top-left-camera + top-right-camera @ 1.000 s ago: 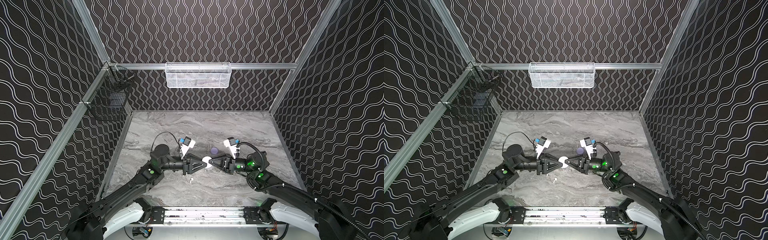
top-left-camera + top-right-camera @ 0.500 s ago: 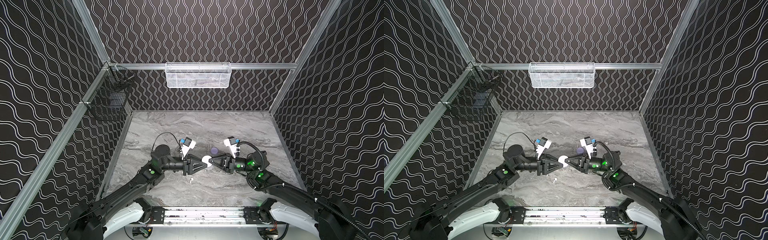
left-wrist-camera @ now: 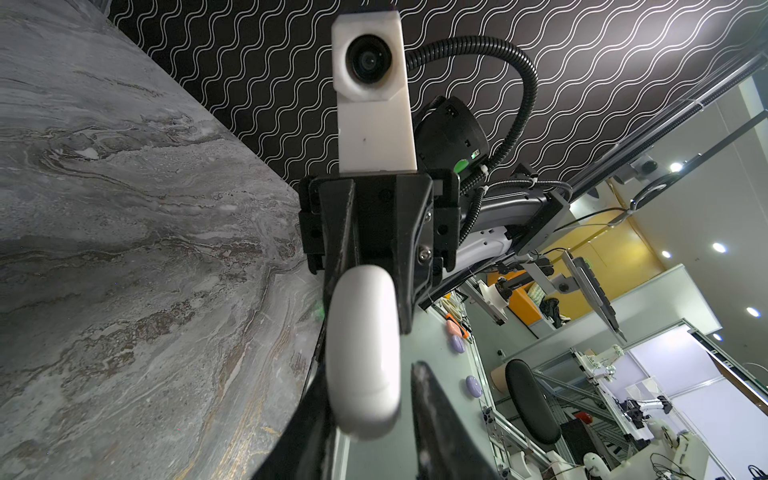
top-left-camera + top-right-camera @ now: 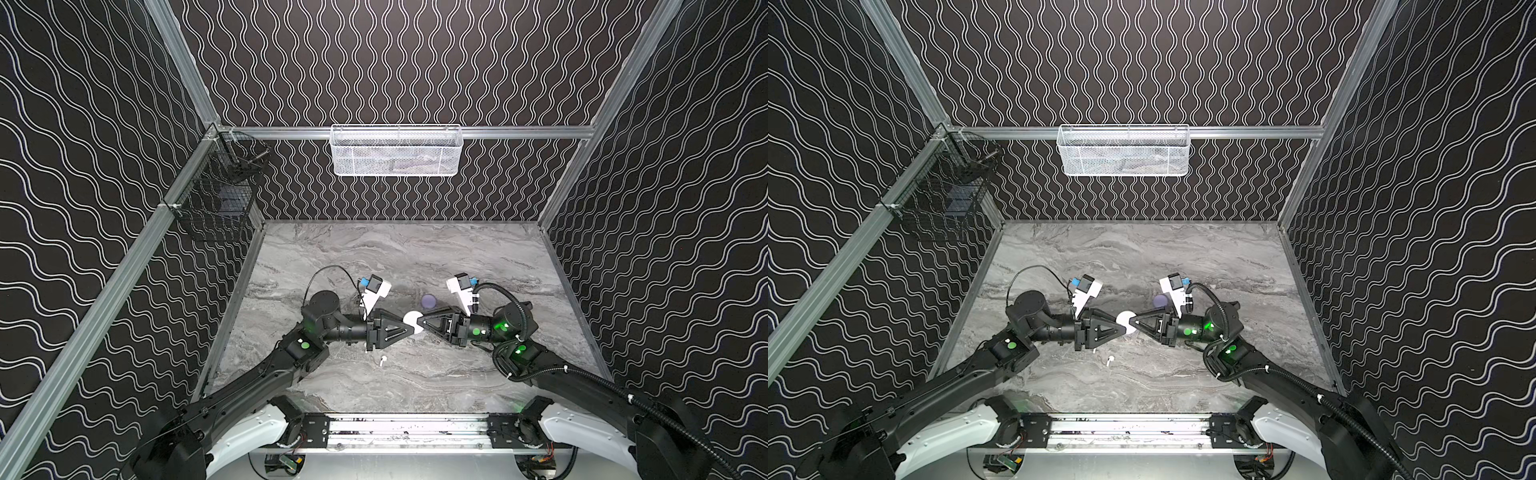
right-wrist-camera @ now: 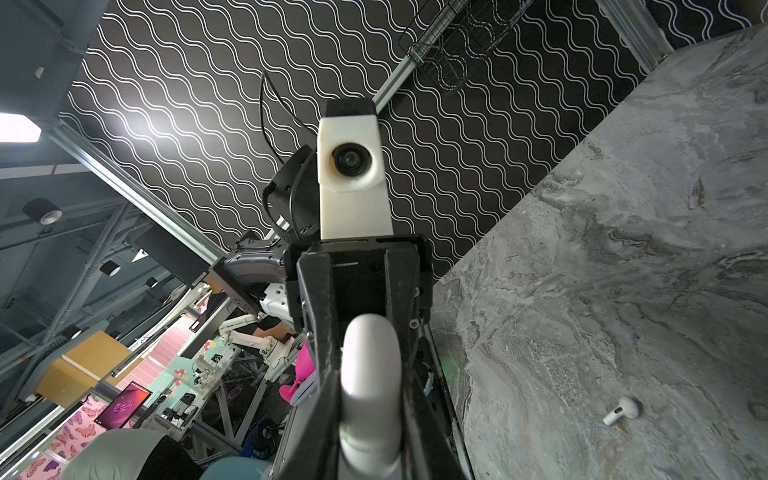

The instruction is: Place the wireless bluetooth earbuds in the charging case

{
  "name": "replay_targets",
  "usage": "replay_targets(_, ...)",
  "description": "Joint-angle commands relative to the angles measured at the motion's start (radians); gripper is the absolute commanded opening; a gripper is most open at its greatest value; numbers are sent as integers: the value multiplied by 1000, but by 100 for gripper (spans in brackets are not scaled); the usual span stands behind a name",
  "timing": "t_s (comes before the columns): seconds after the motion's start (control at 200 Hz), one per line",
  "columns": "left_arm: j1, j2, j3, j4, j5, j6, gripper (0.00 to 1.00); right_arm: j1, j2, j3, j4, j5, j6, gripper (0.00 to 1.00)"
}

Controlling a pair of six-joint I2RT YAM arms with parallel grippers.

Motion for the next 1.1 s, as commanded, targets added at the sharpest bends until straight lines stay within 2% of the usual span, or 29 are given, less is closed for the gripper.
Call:
replay_targets(0.0,0,2,-3,61,-2,-8,33,1,4,3,61,-12,17,18)
replay_targets(0.245,0,5,-2,65,-2,-10,30,1,1,8,45,-6,9,18)
replay_targets(0.49,0,-3,-7,58,-9,-6,22,1,9,6,57,-7,17,20)
replay_targets(0.671,-1,-9,-11,24,-29,25,20,1,0,9,41,-10,13,39)
replay_targets(0.831,2,-35,-5,-56,-60,84,20,-2,-41,11,-42,17,-18,51)
replay_targets(0.951,5,-50,-3,-125,-95,138,19,-5,-59,24,-126,52,-47,56)
replay_targets(1.096,11,-62,-32,-127,-150,150,17,-6,-56,89,-352,113,-131,57)
